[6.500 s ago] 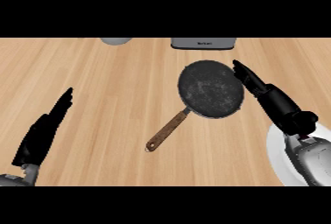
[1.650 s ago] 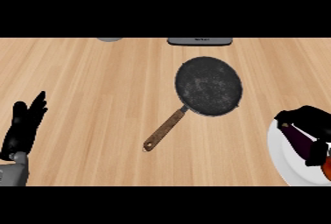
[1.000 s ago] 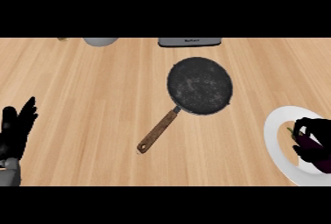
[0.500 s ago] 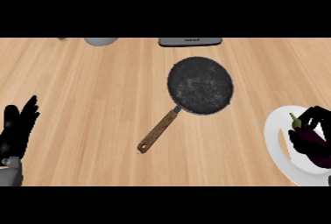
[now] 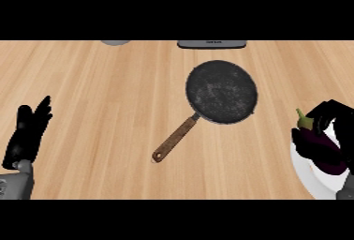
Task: Pick the eggplant from the plate and place it in the pan
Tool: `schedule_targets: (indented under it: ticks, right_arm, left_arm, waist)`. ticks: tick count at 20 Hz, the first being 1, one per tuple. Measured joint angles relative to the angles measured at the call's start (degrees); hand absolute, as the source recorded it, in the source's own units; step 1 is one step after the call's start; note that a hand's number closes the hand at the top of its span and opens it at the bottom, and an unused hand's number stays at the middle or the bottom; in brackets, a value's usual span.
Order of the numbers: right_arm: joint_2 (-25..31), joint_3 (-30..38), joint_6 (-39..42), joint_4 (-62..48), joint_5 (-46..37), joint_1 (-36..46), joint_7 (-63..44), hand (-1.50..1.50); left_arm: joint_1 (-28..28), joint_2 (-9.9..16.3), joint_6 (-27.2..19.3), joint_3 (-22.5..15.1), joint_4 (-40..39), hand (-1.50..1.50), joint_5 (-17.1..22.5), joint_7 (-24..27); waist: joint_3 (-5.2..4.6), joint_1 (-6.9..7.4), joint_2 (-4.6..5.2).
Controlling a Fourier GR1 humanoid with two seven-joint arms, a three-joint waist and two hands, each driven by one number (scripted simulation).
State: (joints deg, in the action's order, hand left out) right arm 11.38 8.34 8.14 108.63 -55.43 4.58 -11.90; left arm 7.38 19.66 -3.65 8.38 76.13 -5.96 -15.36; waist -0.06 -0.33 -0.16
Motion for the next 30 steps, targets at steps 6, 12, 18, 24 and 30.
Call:
schedule_targets:
  ticks: [6, 12, 18, 24, 30]
  right_arm:
    - [-4.00, -0.62, -2.29, -11.21, -0.19, 12.71, -5.13, 1.50]
    - [-7.10, 1.33, -8.96, -29.11, 0.52, 25.33, -5.66, 1.50]
    - [-7.51, 4.96, -18.52, -51.73, 0.86, 35.78, -1.23, 1.50]
    - [-7.34, 8.64, -26.41, -71.28, 2.77, 43.27, 5.85, 1.50]
    - [-8.76, 13.89, -30.21, -82.13, 8.03, 47.15, 12.15, -1.50]
  left_arm:
    - [-0.59, -0.17, 0.68, 0.29, 0.46, 0.00, -0.25, 0.96]
    - [-0.39, 0.13, 1.67, 0.90, 0.56, 0.00, 0.01, 0.98]
    - [1.43, -1.40, 0.41, 0.03, -0.91, 0.00, -1.46, 1.38]
    - [2.42, -0.66, 1.48, 0.65, -0.93, 0.00, -1.09, 0.78]
    - [3.87, -1.14, 1.77, 0.16, -1.38, 0.00, -1.26, 0.78]
  waist:
    - [0.04, 0.85, 0.22]
    - [0.07, 1.38, 0.39]
    - [0.10, 1.97, 0.71]
    - [0.13, 2.67, 1.01]
    - [0.14, 3.88, 1.55]
